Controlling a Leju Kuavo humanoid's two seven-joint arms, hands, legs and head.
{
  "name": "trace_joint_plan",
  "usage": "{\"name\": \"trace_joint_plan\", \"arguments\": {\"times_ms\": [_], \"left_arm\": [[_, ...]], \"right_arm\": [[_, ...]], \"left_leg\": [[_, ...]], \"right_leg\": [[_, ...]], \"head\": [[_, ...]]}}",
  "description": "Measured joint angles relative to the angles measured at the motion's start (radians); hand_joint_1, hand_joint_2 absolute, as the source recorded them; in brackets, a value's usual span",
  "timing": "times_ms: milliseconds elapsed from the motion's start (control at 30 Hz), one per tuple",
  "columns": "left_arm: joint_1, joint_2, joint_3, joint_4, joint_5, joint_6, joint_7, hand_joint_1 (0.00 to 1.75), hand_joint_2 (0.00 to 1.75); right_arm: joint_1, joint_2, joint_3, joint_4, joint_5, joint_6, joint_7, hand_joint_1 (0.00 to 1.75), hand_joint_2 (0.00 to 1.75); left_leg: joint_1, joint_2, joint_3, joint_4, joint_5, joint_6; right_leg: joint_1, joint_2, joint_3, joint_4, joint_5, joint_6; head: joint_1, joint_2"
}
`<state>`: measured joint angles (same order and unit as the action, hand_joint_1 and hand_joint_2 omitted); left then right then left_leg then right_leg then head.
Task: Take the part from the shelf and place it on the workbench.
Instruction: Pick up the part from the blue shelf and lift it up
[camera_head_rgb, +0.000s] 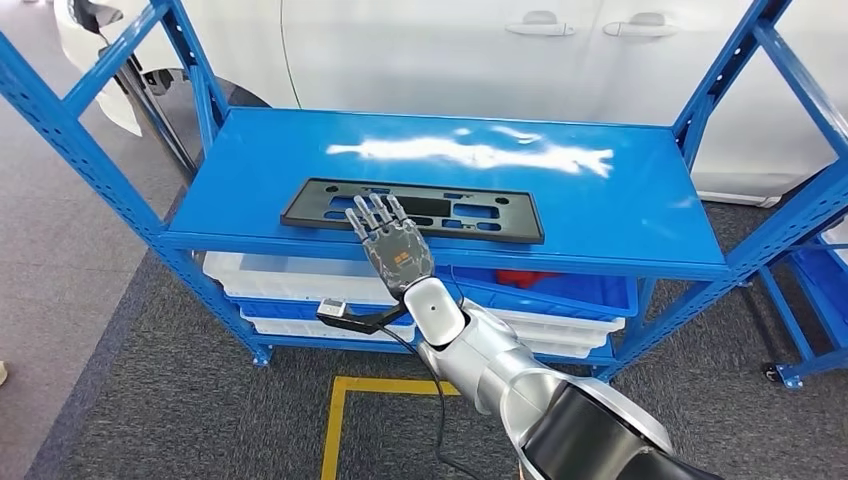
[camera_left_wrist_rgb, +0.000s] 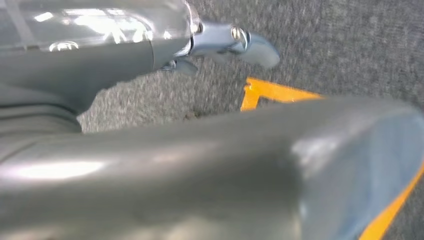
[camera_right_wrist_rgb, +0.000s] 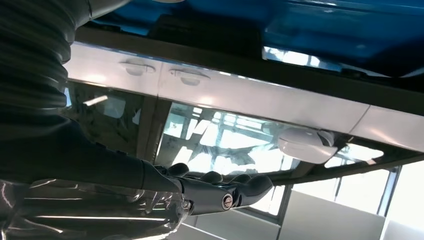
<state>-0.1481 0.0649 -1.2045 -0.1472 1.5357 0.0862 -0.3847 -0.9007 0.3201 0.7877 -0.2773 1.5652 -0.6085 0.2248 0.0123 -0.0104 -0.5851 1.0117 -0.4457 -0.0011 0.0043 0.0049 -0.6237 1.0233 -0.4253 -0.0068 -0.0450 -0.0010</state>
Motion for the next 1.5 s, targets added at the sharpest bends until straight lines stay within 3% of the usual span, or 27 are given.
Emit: {"name": "trace_joint_plan", "arguments": {"times_ms": [133, 233, 267, 300, 333, 400, 467, 567, 633, 667, 733, 800, 833, 867, 933, 967, 1000, 1133, 1200, 1267, 1300, 1333, 1367, 1433, 1500], "left_arm": [[0.0, 0.001, -0.004, 0.0, 0.003, 0.0, -0.001, 0.0, 0.0], [0.0, 0.001, -0.006, 0.0, 0.005, -0.001, -0.002, 0.0, 0.0], [0.001, 0.001, -0.007, 0.0, 0.006, -0.001, -0.002, 0.0, 0.0], [0.003, 0.002, -0.008, 0.0, 0.006, -0.001, -0.002, 0.0, 0.0], [0.003, 0.002, -0.009, 0.001, 0.006, 0.0, -0.002, 0.0, 0.0], [0.003, 0.003, -0.011, 0.001, 0.006, 0.0, -0.002, 0.0, 0.0], [0.001, 0.003, -0.013, 0.001, 0.006, 0.0, -0.002, 0.0, 0.0], [0.002, 0.003, -0.014, 0.001, 0.008, 0.0, -0.002, 0.0, 0.0], [0.003, 0.003, -0.015, 0.001, 0.009, 0.0, -0.003, 0.0, 0.0], [0.002, 0.002, -0.015, 0.001, 0.009, 0.0, -0.004, 0.0, 0.0], [0.001, 0.003, -0.016, 0.001, 0.009, 0.0, -0.005, 0.0, 0.0], [0.003, 0.003, -0.016, 0.001, 0.009, 0.0, -0.005, 0.0, 0.0], [0.004, 0.003, -0.016, 0.001, 0.009, 0.0, -0.005, 0.0, 0.0], [0.004, 0.003, -0.016, 0.001, 0.009, 0.0, -0.005, 0.0, 0.0], [0.004, 0.003, -0.017, 0.001, 0.009, 0.0, -0.005, 0.0, 0.0], [0.003, 0.003, -0.017, 0.001, 0.01, 0.0, -0.006, 0.0, 0.0], [0.002, 0.002, -0.018, 0.001, 0.01, 0.0, -0.006, 0.0, 0.0], [0.002, 0.003, -0.019, 0.001, 0.012, 0.0, -0.008, 0.0, 0.0], [0.001, 0.003, -0.019, 0.001, 0.012, 0.0, -0.009, 0.0, 0.0], [0.002, 0.002, -0.02, 0.001, 0.013, 0.0, -0.01, 0.0, 0.0], [0.003, 0.003, -0.02, 0.001, 0.013, 0.0, -0.01, 0.0, 0.0], [0.004, 0.003, -0.02, 0.001, 0.014, 0.0, -0.01, 0.0, 0.0], [0.005, 0.003, -0.021, 0.001, 0.014, 0.0, -0.01, 0.0, 0.0], [0.004, 0.004, -0.021, 0.001, 0.015, 0.0, -0.011, 0.0, 0.0], [0.002, 0.005, -0.021, 0.001, 0.016, 0.0, -0.012, 0.0, 0.0]], "right_arm": [[-0.003, 0.002, 0.0, 0.0, 0.0, 0.0, 0.0, 0.0, 1.75], [-0.006, 0.004, 0.0, 0.001, 0.0, 0.0, 0.0, 0.0, 1.75], [-0.005, 0.004, 0.0, 0.001, 0.0, 0.0, 0.0, 0.0, 1.75], [-0.003, 0.004, 0.0, 0.002, 0.0, 0.0, 0.0, 0.0, 1.75], [-0.001, 0.004, 0.0, 0.002, 0.0, 0.0, 0.0, 0.0, 1.75], [-0.001, 0.004, 0.0, 0.002, 0.0, 0.0, 0.0, 0.0, 1.75], [-0.003, 0.004, 0.0, 0.003, 0.0, 0.0, 0.0, 0.0, 1.75], [-0.003, 0.004, 0.0, 0.002, 0.0, 0.0, -0.002, 0.0, 1.75], [-0.005, 0.004, 0.0, 0.002, 0.0, -0.001, -0.005, 0.0, 1.75], [-0.006, 0.004, 0.0, 0.002, 0.0, -0.001, -0.006, 0.0, 1.75], [-0.004, 0.003, 0.0, 0.003, 0.0, 0.0, -0.009, 0.0, 1.75], [0.002, 0.001, 0.0, 0.006, 0.0, 0.0, -0.01, 0.0, 1.75], [0.004, 0.0, 0.0, 0.007, 0.0, 0.0, -0.01, 0.0, 1.75], [0.005, 0.0, 0.0, 0.008, 0.0, 0.0, -0.01, 0.0, 1.75], [0.003, 0.0, 0.0, 0.008, 0.0, 0.0, -0.01, 0.0, 1.75], [0.002, 0.0, 0.0, 0.008, 0.0, 0.0, -0.01, 0.0, 1.75], [0.002, 0.0, 0.0, 0.008, 0.0, 0.0, -0.009, 0.0, 1.75], [0.0, 0.0, 0.0, 0.008, 0.0, 0.0, -0.009, 0.0, 1.75], [-0.001, 0.0, 0.0, 0.008, 0.0, 0.0, -0.009, 0.0, 1.75], [0.001, 0.001, 0.0, 0.008, 0.0, 0.0, -0.009, 0.0, 1.75], [0.004, 0.001, 0.0, 0.008, 0.0, -0.001, -0.01, 0.0, 1.75], [0.006, 0.001, 0.0, 0.008, 0.0, -0.001, -0.011, 0.0, 1.75], [0.008, 0.001, 0.0, 0.008, 0.0, -0.002, -0.012, 0.0, 1.75], [0.008, 0.002, 0.0, 0.008, 0.0, -0.004, -0.016, 0.0, 1.75], [0.007, 0.002, 0.0, 0.008, 0.0, -0.009, -0.023, 0.0, 1.75]], "left_leg": [[0.001, 0.003, -0.009, 0.027, -0.023, -0.022], [0.004, 0.004, -0.099, 0.206, -0.099, -0.034], [0.005, 0.005, -0.13, 0.259, -0.112, -0.037], [0.005, 0.005, -0.146, 0.279, -0.107, -0.038], [0.005, 0.005, -0.14, 0.258, -0.081, -0.037], [0.005, 0.005, -0.085, 0.13, -0.003, -0.032], [0.001, 0.005, -0.032, 0.02, 0.034, -0.022], [-0.001, 0.004, -0.021, -0.003, 0.027, -0.005], [0.003, 0.004, -0.017, -0.01, 0.026, 0.005], [0.005, 0.005, -0.014, -0.012, 0.025, 0.01], [0.005, 0.005, -0.012, -0.012, 0.021, 0.017], [0.004, 0.004, -0.008, -0.01, 0.015, 0.019], [0.004, 0.004, -0.004, -0.008, 0.011, 0.017], [0.004, 0.003, 0.002, -0.006, 0.005, 0.016], [0.003, 0.001, 0.015, -0.002, -0.008, 0.009], [0.001, 0.001, 0.018, 0.0, -0.013, 0.004], [0.0, 0.001, 0.02, 0.0, -0.018, -0.002], [0.002, 0.004, 0.02, 0.014, -0.036, -0.025], [0.004, 0.005, -0.023, 0.104, -0.079, -0.033], [0.005, 0.005, -0.099, 0.24, -0.124, -0.039], [0.006, 0.005, -0.128, 0.281, -0.126, -0.039], [0.006, 0.005, -0.141, 0.286, -0.109, -0.039], [0.005, 0.005, -0.133, 0.251, -0.073, -0.036], [0.003, 0.005, -0.077, 0.111, 0.011, -0.026], [-0.003, 0.005, -0.034, 0.014, 0.041, -0.014]], "right_leg": [[-0.006, 0.001, 0.014, -0.017, 0.0, -0.015], [-0.007, -0.002, 0.025, -0.022, -0.006, -0.026], [-0.007, -0.002, 0.028, -0.021, -0.008, -0.027], [-0.006, -0.001, 0.031, -0.021, -0.011, -0.027], [-0.006, 0.0, 0.035, -0.02, -0.015, -0.026], [-0.006, 0.001, 0.047, -0.019, -0.024, -0.022], [-0.003, 0.002, 0.052, -0.016, -0.032, -0.013], [0.001, 0.001, 0.05, -0.016, -0.037, 0.001], [0.001, 0.001, 0.04, 0.01, -0.057, 0.011], [0.0, 0.001, 0.02, 0.052, -0.079, 0.015], [-0.004, 0.0, -0.053, 0.189, -0.135, 0.02], [-0.008, 0.0, -0.114, 0.282, -0.149, 0.023], [-0.009, 0.0, -0.116, 0.27, -0.124, 0.022], [-0.01, 0.0, -0.101, 0.225, -0.086, 0.021], [-0.009, 0.0, -0.044, 0.085, -0.011, 0.015], [-0.007, 0.0, -0.023, 0.039, 0.004, 0.011], [-0.004, 0.001, -0.011, 0.011, 0.008, 0.007], [-0.006, 0.004, 0.005, -0.007, -0.002, -0.013], [-0.01, 0.001, 0.018, -0.014, -0.005, -0.023], [-0.007, 0.0, 0.025, -0.014, -0.012, -0.028], [-0.006, 0.001, 0.029, -0.014, -0.015, -0.029], [-0.005, 0.002, 0.034, -0.014, -0.019, -0.03], [-0.004, 0.003, 0.041, -0.014, -0.024, -0.029], [-0.003, 0.004, 0.057, -0.014, -0.035, -0.025], [0.0, 0.005, 0.062, -0.012, -0.043, -0.017]], "head": [[0.0, 0.0], [0.0, 0.0], [0.0, 0.0], [0.0, 0.0], [0.0, 0.0], [0.0, 0.0], [0.0, 0.0], [0.0, 0.0], [0.0, 0.0], [0.0, 0.0], [0.0, 0.0], [0.0, 0.0], [0.0, 0.0], [0.0, 0.0], [0.0, 0.0], [0.0, 0.0], [0.0, 0.0], [0.0, 0.0], [0.0, 0.0], [0.0, 0.0], [0.0, 0.0], [0.0, 0.0], [0.0, 0.0], [0.0, 0.0], [0.0, 0.0]]}}
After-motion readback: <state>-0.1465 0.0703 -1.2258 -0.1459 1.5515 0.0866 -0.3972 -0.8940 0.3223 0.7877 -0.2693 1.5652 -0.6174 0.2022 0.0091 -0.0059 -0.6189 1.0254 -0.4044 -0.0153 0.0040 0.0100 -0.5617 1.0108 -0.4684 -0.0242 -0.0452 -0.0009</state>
